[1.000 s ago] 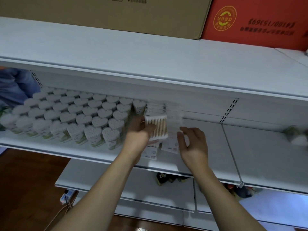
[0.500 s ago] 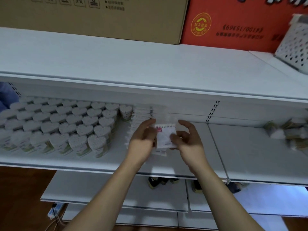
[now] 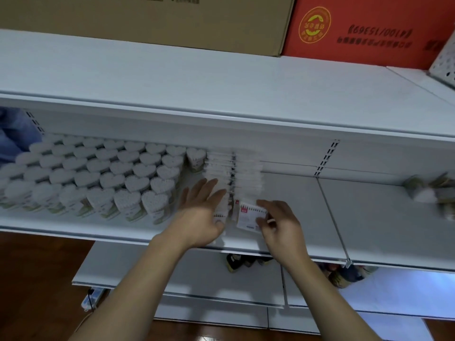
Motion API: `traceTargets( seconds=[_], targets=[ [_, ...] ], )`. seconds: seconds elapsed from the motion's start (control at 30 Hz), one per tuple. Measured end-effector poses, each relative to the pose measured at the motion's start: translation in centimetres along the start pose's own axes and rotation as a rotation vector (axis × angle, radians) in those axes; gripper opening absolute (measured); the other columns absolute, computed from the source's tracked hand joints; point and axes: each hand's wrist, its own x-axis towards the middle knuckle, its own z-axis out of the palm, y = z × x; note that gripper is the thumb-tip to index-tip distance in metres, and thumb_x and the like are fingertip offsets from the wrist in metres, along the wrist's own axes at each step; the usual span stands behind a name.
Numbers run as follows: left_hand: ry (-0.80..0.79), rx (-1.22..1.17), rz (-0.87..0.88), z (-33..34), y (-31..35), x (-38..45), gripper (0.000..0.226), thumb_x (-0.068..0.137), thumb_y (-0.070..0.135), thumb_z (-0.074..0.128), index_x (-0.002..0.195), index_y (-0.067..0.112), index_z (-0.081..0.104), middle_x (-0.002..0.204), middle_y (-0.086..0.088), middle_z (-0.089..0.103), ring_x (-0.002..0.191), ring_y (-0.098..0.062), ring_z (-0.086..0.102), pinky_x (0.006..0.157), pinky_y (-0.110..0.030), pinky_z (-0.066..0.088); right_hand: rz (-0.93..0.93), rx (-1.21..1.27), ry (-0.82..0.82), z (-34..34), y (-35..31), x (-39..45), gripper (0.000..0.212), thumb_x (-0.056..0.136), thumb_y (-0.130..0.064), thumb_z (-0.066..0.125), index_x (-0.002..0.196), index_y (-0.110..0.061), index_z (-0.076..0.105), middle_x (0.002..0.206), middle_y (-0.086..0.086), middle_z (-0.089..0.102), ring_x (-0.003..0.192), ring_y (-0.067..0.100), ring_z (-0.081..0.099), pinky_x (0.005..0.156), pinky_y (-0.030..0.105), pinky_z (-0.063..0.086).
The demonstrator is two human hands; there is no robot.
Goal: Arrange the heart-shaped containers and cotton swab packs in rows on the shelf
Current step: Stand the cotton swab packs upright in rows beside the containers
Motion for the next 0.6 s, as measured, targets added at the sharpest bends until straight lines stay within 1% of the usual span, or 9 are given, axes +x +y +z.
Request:
traceTargets(
  seconds=[0.07,0.1,0.17,0.27,0.37,0.5,0.6],
  targets=[
    [-0.089,0.108,0.037,0.9,-0.5,-0.3,0.088,0.090,0.046,0.056,0.159,0.028,0.005,0.166,0.004,-0.015,0.152,-0.020,-0.018,0.123,-0.050,-0.004,-0.047,-0.059,-0.001,1.3,0.4,-0.5,0.040,0.089,-0.008,0.068,0.127,-0.021,0.065,0.121,0.002,0.053,0.087,0.008,0.061,0.079,0.028,0.057],
    [-0.105,0.133,0.046,1.3,-0.6,-0.4,0.088,0.092,0.044,0.055,0.159,0.028,0.000,0.165,0.004,-0.018,0.151,-0.021,-0.021,0.123,-0.051,-0.005,-0.059,-0.085,0.009,1.8,0.5,-0.7,0.039,0.090,-0.009,0.067,0.127,-0.021,0.065,0.123,0.004,0.052,0.087,0.010,0.061,0.078,0.030,0.057],
    [-0.088,0.170,0.058,2.1,-0.8,-0.6,0.084,0.097,0.039,0.050,0.159,0.026,-0.005,0.166,0.001,-0.017,0.152,-0.023,-0.019,0.123,-0.051,-0.003,-0.110,-0.173,0.050,2.6,0.7,-0.8,0.038,0.088,-0.010,0.064,0.126,-0.018,0.066,0.124,0.009,0.053,0.092,0.020,0.063,0.076,0.032,0.058],
    [-0.002,0.158,0.080,2.8,-0.9,-0.5,0.076,0.100,0.030,0.048,0.160,0.023,0.002,0.167,-0.003,-0.008,0.153,-0.025,-0.011,0.124,-0.050,0.003,-0.189,-0.366,0.118,3.2,1.2,-0.6,0.037,0.085,-0.013,0.066,0.122,-0.014,0.069,0.123,0.016,0.053,0.103,0.032,0.057,0.076,0.037,0.057],
    [0.062,0.130,0.098,3.3,-1.0,-0.3,0.072,0.099,0.025,0.049,0.160,0.020,0.011,0.168,-0.006,0.001,0.154,-0.028,-0.004,0.124,-0.049,0.007,-0.190,-0.488,0.138,3.4,1.2,-0.3,0.037,0.087,-0.015,0.062,0.123,-0.014,0.068,0.131,0.019,0.052,0.114,0.037,0.053,0.089,0.044,0.054],
    [0.124,0.112,0.129,3.8,-1.4,0.1,0.072,0.093,0.020,0.056,0.157,0.015,0.024,0.165,-0.012,0.016,0.153,-0.034,0.008,0.120,-0.056,0.019,-0.179,-0.558,0.111,3.7,1.4,-0.4,0.041,0.088,-0.020,0.060,0.129,-0.016,0.066,0.142,0.023,0.047,0.127,0.043,0.047,0.098,0.050,0.049],
    [0.156,0.123,0.144,3.9,-1.7,0.4,0.074,0.090,0.024,0.063,0.156,0.013,0.029,0.163,-0.014,0.022,0.152,-0.036,0.013,0.118,-0.059,0.022,-0.178,-0.600,0.088,3.6,1.2,-0.6,0.049,0.088,-0.021,0.061,0.137,-0.017,0.059,0.148,0.023,0.044,0.131,0.043,0.045,0.101,0.051,0.047]
  ],
)
